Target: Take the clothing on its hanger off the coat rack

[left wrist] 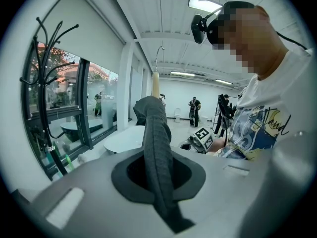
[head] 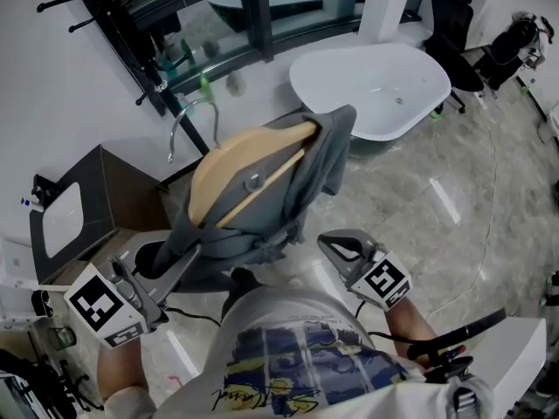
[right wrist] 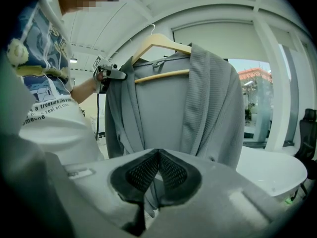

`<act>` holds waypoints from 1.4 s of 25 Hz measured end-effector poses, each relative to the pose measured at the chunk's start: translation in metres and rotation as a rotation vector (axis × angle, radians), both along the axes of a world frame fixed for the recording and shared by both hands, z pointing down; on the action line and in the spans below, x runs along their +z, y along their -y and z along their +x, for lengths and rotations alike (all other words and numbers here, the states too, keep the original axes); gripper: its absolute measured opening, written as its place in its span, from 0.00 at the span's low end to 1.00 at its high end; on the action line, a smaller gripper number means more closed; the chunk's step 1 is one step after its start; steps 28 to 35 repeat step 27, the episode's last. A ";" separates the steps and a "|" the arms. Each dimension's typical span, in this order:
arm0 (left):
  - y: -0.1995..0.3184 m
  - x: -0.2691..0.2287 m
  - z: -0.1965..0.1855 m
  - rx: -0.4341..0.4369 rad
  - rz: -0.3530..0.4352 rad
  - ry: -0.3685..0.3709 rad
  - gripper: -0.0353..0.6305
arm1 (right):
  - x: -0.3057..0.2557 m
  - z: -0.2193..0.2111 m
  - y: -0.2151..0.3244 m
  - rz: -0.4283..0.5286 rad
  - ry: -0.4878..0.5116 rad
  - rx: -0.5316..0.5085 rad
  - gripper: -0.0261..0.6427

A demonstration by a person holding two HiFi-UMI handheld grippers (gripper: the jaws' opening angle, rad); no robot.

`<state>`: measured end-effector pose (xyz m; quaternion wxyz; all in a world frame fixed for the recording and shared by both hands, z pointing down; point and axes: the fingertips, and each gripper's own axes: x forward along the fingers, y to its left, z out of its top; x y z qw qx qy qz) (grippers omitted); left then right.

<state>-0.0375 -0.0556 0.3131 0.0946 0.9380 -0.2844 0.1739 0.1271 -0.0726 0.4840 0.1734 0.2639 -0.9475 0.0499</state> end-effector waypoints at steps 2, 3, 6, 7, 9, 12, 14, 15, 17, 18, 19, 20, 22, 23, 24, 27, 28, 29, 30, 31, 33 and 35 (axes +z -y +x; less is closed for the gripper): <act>0.000 0.000 0.000 -0.001 -0.002 0.001 0.05 | 0.000 -0.001 -0.001 0.002 -0.005 -0.006 0.04; 0.000 0.001 0.000 0.000 -0.003 0.001 0.05 | 0.000 -0.001 -0.001 0.003 -0.007 -0.008 0.04; 0.001 0.001 0.000 0.000 -0.005 0.004 0.05 | 0.001 -0.002 0.000 0.005 -0.012 -0.009 0.04; 0.001 0.001 0.000 0.001 -0.006 0.005 0.05 | 0.001 -0.002 0.000 0.005 -0.013 -0.009 0.04; 0.001 0.001 0.000 0.002 -0.008 0.007 0.05 | 0.001 -0.002 0.000 0.003 -0.015 -0.012 0.04; 0.002 0.001 0.000 -0.001 -0.010 0.008 0.05 | 0.002 -0.003 -0.001 0.000 -0.018 -0.018 0.04; 0.002 0.002 0.001 -0.002 -0.012 0.010 0.05 | 0.003 -0.003 -0.001 -0.003 -0.017 -0.019 0.04; 0.002 0.003 0.001 -0.003 -0.012 0.012 0.05 | 0.004 -0.003 -0.001 -0.004 -0.016 -0.019 0.04; 0.003 0.006 0.000 -0.006 -0.014 0.015 0.05 | 0.007 -0.005 0.000 -0.006 -0.015 -0.021 0.04; 0.004 0.007 -0.001 -0.008 -0.014 0.016 0.05 | 0.008 -0.006 0.001 -0.008 -0.014 -0.023 0.04; 0.005 0.008 -0.002 -0.009 -0.015 0.016 0.05 | 0.010 -0.007 0.002 -0.010 -0.013 -0.024 0.04; 0.006 0.008 -0.002 -0.011 -0.015 0.017 0.05 | 0.011 -0.008 0.003 -0.013 -0.014 -0.025 0.04; 0.008 0.008 -0.002 -0.013 -0.017 0.017 0.05 | 0.011 -0.007 0.004 -0.018 -0.016 -0.027 0.04; 0.008 0.008 -0.001 -0.014 -0.018 0.017 0.05 | 0.012 -0.007 0.003 -0.021 -0.016 -0.028 0.04; 0.008 0.009 0.000 -0.014 -0.019 0.018 0.05 | 0.012 -0.005 0.002 -0.024 -0.017 -0.028 0.04; 0.006 0.011 0.006 -0.014 -0.025 0.019 0.05 | 0.015 0.002 -0.002 -0.032 -0.018 -0.028 0.04; 0.006 0.011 0.006 -0.014 -0.025 0.019 0.05 | 0.015 0.002 -0.002 -0.032 -0.018 -0.028 0.04; 0.006 0.011 0.006 -0.014 -0.025 0.019 0.05 | 0.015 0.002 -0.002 -0.032 -0.018 -0.028 0.04; 0.006 0.011 0.006 -0.014 -0.025 0.019 0.05 | 0.015 0.002 -0.002 -0.032 -0.018 -0.028 0.04; 0.006 0.011 0.006 -0.014 -0.025 0.019 0.05 | 0.015 0.002 -0.002 -0.032 -0.018 -0.028 0.04; 0.006 0.011 0.006 -0.014 -0.025 0.019 0.05 | 0.015 0.002 -0.002 -0.032 -0.018 -0.028 0.04; 0.006 0.011 0.006 -0.014 -0.025 0.019 0.05 | 0.015 0.002 -0.002 -0.032 -0.018 -0.028 0.04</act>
